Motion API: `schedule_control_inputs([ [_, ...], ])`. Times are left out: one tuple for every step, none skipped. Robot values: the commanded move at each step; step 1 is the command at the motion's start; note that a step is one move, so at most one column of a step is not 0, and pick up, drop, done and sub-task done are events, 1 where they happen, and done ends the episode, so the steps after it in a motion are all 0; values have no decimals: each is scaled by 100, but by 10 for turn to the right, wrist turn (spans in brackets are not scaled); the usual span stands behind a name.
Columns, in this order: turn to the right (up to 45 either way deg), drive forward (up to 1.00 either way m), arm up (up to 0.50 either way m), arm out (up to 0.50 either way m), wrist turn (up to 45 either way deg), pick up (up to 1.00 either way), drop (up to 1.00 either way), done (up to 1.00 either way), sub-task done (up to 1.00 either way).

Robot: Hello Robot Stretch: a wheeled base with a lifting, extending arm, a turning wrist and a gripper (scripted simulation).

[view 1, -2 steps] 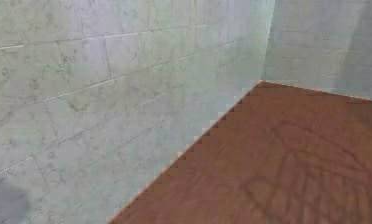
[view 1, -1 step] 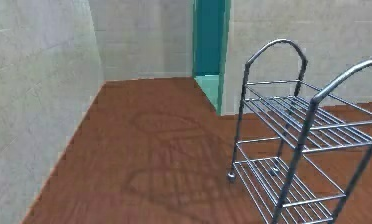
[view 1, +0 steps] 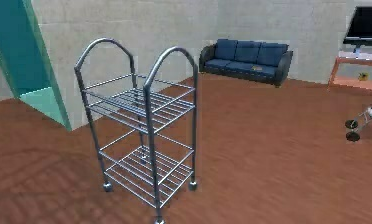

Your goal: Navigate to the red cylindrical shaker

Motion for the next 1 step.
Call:
schedule_control_inputs([
  [330, 0, 0, 0, 0, 0, 0, 0, 0],
])
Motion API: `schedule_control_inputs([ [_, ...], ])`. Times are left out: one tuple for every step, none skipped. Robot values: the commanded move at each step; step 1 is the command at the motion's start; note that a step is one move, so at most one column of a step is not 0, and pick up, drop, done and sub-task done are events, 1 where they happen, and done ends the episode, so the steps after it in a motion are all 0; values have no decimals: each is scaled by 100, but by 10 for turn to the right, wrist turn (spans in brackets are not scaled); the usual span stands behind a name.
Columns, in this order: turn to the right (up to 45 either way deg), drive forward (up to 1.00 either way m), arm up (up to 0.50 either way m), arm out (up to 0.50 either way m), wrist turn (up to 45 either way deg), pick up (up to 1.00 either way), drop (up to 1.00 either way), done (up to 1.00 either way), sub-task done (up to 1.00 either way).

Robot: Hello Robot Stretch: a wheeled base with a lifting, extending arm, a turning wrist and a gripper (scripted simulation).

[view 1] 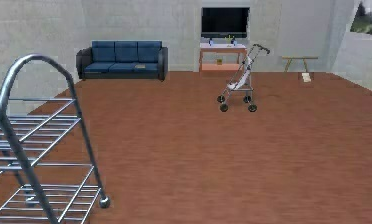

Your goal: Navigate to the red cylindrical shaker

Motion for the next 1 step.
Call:
schedule_control_inputs([
  [0, 25, 0, 0, 0, 0, 0, 0, 0],
])
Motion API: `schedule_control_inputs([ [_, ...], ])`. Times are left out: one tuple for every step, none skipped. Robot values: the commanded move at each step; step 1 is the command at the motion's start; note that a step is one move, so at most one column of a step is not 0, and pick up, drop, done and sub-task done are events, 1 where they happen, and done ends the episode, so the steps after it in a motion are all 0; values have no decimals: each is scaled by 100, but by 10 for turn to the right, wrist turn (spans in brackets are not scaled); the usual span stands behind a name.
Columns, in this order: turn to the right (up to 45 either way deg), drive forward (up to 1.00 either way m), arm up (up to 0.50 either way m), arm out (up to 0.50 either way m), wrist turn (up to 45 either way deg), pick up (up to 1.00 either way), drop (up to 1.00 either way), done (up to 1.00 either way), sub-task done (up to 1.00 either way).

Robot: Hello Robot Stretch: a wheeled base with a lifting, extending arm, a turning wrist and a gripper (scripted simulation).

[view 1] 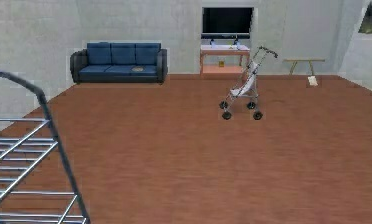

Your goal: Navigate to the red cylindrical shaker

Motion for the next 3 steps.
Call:
schedule_control_inputs([
  [-450, 0, 0, 0, 0, 0, 0, 0, 0],
  [-240, 0, 0, 0, 0, 0, 0, 0, 0],
  [0, 15, 0, 0, 0, 0, 0, 0, 0],
])
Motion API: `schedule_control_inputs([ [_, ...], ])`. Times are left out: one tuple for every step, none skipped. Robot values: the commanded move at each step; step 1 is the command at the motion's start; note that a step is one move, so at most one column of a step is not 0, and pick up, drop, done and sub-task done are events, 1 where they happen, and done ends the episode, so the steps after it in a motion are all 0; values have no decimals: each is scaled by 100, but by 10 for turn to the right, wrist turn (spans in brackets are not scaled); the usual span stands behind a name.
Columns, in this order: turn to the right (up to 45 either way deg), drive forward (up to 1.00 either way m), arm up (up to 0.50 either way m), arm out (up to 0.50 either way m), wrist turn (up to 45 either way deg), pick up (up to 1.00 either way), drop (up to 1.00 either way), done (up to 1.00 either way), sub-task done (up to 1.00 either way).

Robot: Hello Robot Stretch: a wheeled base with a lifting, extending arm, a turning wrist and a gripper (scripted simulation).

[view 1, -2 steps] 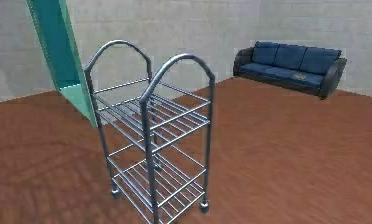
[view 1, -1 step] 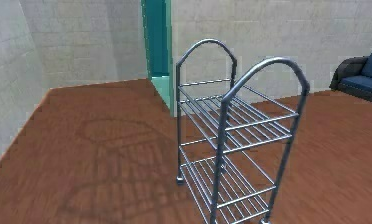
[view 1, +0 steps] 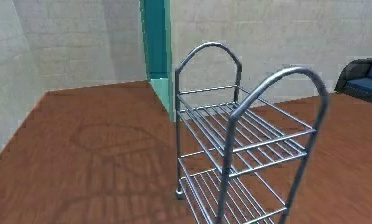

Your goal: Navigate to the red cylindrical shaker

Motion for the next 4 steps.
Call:
schedule_control_inputs([
  [-450, 0, 0, 0, 0, 0, 0, 0, 0],
  [-30, 0, 0, 0, 0, 0, 0, 0, 0],
  [0, 35, 0, 0, 0, 0, 0, 0, 0],
  [240, 0, 0, 0, 0, 0, 0, 0, 0],
])
